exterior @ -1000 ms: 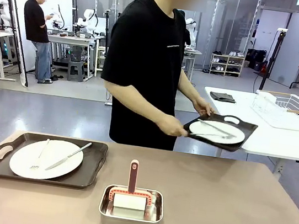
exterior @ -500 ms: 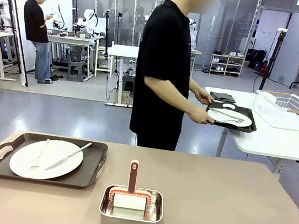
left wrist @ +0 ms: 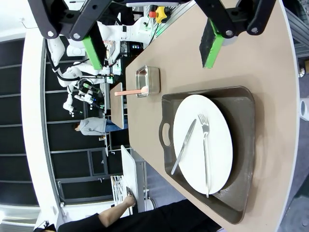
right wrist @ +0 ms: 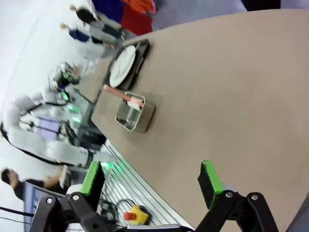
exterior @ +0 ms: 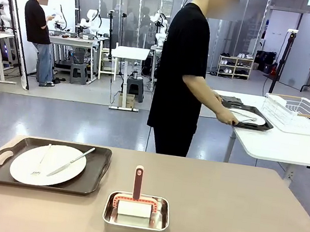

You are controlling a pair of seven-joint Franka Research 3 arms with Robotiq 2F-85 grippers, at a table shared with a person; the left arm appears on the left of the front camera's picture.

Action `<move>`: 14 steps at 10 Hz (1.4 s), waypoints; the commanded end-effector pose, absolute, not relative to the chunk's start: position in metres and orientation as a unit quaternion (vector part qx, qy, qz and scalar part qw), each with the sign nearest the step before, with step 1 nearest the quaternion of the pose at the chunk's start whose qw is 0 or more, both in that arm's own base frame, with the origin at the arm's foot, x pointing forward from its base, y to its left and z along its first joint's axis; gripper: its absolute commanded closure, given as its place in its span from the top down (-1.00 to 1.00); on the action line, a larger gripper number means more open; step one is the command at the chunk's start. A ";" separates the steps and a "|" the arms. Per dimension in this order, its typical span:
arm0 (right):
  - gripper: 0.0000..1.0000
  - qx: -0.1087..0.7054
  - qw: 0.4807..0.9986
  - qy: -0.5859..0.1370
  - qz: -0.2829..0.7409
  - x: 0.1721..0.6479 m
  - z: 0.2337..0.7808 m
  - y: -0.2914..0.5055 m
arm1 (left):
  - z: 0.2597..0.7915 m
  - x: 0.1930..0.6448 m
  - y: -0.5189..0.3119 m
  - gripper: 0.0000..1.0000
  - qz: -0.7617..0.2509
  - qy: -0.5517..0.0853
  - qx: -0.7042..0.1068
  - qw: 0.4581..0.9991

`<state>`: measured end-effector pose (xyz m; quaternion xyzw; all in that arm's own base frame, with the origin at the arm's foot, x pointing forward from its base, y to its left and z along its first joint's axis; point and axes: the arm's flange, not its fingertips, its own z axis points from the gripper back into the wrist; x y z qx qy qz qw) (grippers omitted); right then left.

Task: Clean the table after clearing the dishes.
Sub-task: When the left (or right) Handle tray is removed, use the left hand (or right hand) to clean the left (or right) side of the table with the Lint Roller.

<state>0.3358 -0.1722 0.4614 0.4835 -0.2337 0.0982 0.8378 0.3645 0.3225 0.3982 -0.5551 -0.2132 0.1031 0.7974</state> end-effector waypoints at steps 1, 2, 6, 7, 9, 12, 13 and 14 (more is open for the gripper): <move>1.00 0.433 0.867 -0.197 0.151 0.356 0.481 -0.118 | 0.398 0.363 0.324 1.00 0.104 -0.215 -0.554 0.797; 1.00 0.400 0.877 -0.179 0.198 0.364 0.498 -0.083 | 0.398 0.363 0.324 1.00 0.104 -0.215 -0.554 0.797; 1.00 0.222 0.902 -0.128 0.348 0.386 0.529 0.038 | 0.398 0.363 0.324 1.00 0.104 -0.215 -0.554 0.797; 1.00 0.203 0.899 -0.113 0.371 0.392 0.532 0.068 | 0.398 0.363 0.324 1.00 0.104 -0.215 -0.554 0.797; 1.00 0.137 0.876 -0.087 0.454 0.403 0.531 0.129 | 0.398 0.363 0.324 1.00 0.104 -0.215 -0.554 0.797; 1.00 0.081 0.837 -0.050 0.540 0.430 0.529 0.200 | 0.398 0.363 0.324 1.00 0.104 -0.215 -0.554 0.797; 1.00 0.067 0.821 -0.031 0.566 0.442 0.525 0.219 | 0.398 0.363 0.324 1.00 0.104 -0.215 -0.554 0.797; 1.00 0.066 0.805 -0.015 0.590 0.456 0.522 0.241 | 0.398 0.363 0.324 1.00 0.104 -0.215 -0.554 0.797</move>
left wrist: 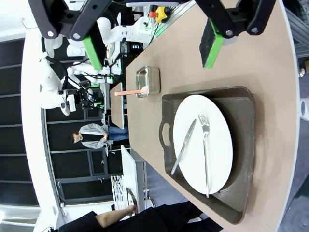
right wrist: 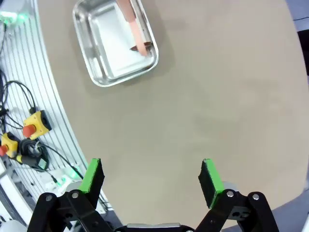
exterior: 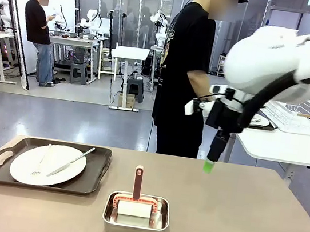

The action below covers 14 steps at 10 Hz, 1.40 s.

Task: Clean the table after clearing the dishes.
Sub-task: When the left (or right) Handle tray is removed, use the left hand (or right hand) to clean the left (or right) side of the table with the Lint Roller.

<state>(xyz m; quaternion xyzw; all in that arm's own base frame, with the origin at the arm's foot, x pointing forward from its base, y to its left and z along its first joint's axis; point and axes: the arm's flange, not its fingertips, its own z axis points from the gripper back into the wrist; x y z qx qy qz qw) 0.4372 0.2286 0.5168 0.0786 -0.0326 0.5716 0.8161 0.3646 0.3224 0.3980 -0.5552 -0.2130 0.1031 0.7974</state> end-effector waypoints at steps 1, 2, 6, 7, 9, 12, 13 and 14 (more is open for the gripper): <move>1.00 0.069 0.792 -0.009 0.606 0.463 0.516 0.262 | 0.398 0.363 0.324 1.00 0.104 -0.215 -0.554 0.797; 1.00 0.078 0.780 0.001 0.621 0.466 0.510 0.282 | 0.398 0.363 0.324 1.00 0.104 -0.215 -0.554 0.797; 1.00 0.078 0.752 0.036 0.653 0.470 0.488 0.351 | 0.398 0.363 0.324 1.00 0.104 -0.215 -0.554 0.797; 1.00 0.076 0.749 0.040 0.657 0.470 0.481 0.365 | 0.398 0.363 0.324 1.00 0.104 -0.215 -0.554 0.797; 1.00 0.074 0.741 0.042 0.666 0.464 0.466 0.389 | 0.398 0.363 0.324 1.00 0.104 -0.215 -0.554 0.797; 1.00 0.093 0.730 0.041 0.675 0.462 0.461 0.386 | 0.398 0.363 0.324 1.00 0.104 -0.215 -0.554 0.797; 1.00 0.093 0.730 0.041 0.675 0.462 0.461 0.386 | 0.398 0.363 0.324 1.00 0.104 -0.215 -0.554 0.797; 1.00 0.093 0.730 0.041 0.675 0.462 0.461 0.386 | 0.398 0.363 0.324 1.00 0.104 -0.215 -0.554 0.797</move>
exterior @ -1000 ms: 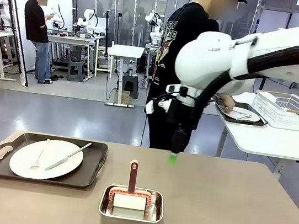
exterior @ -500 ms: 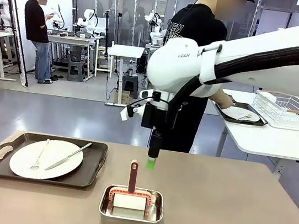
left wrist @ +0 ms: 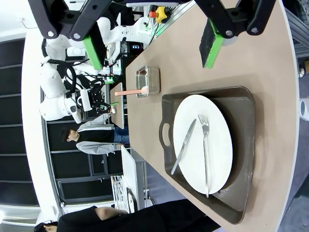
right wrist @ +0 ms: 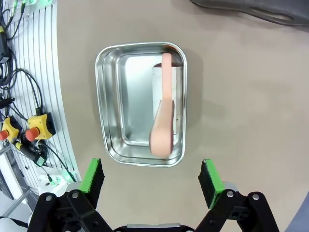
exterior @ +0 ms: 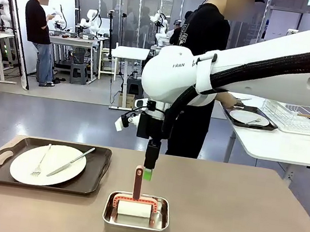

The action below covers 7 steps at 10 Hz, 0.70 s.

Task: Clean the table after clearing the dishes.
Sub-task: When the left (or right) Handle tray is removed, use the left hand (or right hand) to clean the left (or right) side of the table with the Lint Roller.

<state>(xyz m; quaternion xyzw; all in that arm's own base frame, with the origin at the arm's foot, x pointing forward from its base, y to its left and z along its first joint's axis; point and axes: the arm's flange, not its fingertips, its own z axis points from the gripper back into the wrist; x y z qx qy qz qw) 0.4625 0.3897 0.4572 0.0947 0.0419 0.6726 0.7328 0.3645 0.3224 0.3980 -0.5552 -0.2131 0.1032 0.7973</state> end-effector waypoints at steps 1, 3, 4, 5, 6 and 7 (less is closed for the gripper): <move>1.00 0.093 0.730 0.041 0.675 0.462 0.461 0.386 | 0.398 0.363 0.324 1.00 0.104 -0.215 -0.554 0.797; 1.00 0.093 0.730 0.041 0.675 0.462 0.461 0.386 | 0.398 0.363 0.324 1.00 0.104 -0.215 -0.554 0.797; 1.00 0.093 0.730 0.041 0.675 0.462 0.461 0.386 | 0.398 0.363 0.324 1.00 0.104 -0.215 -0.554 0.797; 1.00 0.093 0.730 0.041 0.675 0.462 0.461 0.386 | 0.398 0.363 0.324 1.00 0.104 -0.215 -0.554 0.797; 1.00 0.095 0.735 0.040 0.671 0.465 0.460 0.387 | 0.398 0.363 0.324 1.00 0.104 -0.215 -0.554 0.797; 1.00 0.079 0.723 0.018 0.686 0.465 0.457 0.389 | 0.398 0.363 0.324 1.00 0.104 -0.215 -0.554 0.797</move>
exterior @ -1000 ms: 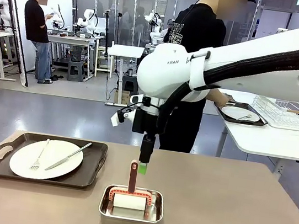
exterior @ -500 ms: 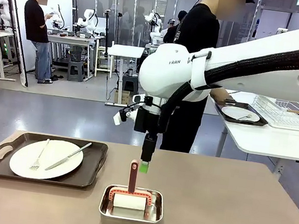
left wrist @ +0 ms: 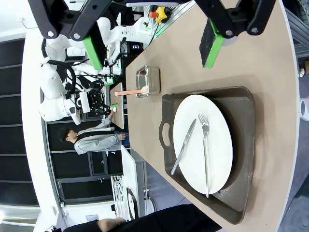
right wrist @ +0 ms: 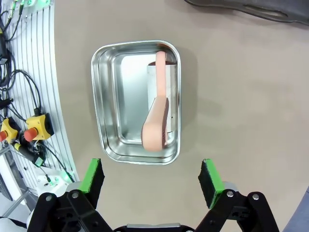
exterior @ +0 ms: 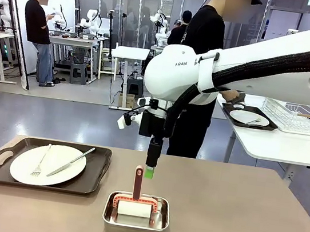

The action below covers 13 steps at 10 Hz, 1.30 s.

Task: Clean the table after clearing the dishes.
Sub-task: When the left (or right) Handle tray is removed, use the left hand (or right hand) to clean the left (or right) side of the table with the Lint Roller.

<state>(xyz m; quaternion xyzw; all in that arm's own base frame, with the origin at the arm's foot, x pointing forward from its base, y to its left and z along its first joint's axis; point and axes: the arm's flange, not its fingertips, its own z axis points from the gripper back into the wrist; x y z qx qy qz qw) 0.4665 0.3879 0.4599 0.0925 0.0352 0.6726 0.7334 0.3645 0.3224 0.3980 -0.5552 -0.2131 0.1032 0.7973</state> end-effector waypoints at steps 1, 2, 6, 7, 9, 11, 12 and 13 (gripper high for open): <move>1.00 0.073 0.712 0.023 0.698 0.466 0.450 0.394 | 0.398 0.363 0.324 1.00 0.104 -0.215 -0.554 0.797; 1.00 0.067 0.708 0.031 0.702 0.466 0.447 0.399 | 0.398 0.363 0.324 1.00 0.104 -0.215 -0.554 0.797; 1.00 0.067 0.693 0.044 0.716 0.465 0.442 0.425 | 0.398 0.363 0.324 1.00 0.104 -0.215 -0.554 0.797; 1.00 0.062 0.694 0.049 0.715 0.461 0.440 0.431 | 0.398 0.363 0.324 1.00 0.104 -0.215 -0.554 0.797; 1.00 0.061 0.694 0.058 0.715 0.457 0.434 0.436 | 0.398 0.363 0.324 1.00 0.104 -0.215 -0.554 0.797; 1.00 0.060 0.699 0.059 0.710 0.456 0.426 0.435 | 0.398 0.363 0.324 1.00 0.104 -0.215 -0.554 0.797; 1.00 0.050 0.701 0.062 0.709 0.455 0.421 0.435 | 0.398 0.363 0.324 1.00 0.104 -0.215 -0.554 0.797; 1.00 0.038 0.702 0.056 0.708 0.454 0.419 0.434 | 0.398 0.363 0.324 1.00 0.104 -0.215 -0.554 0.797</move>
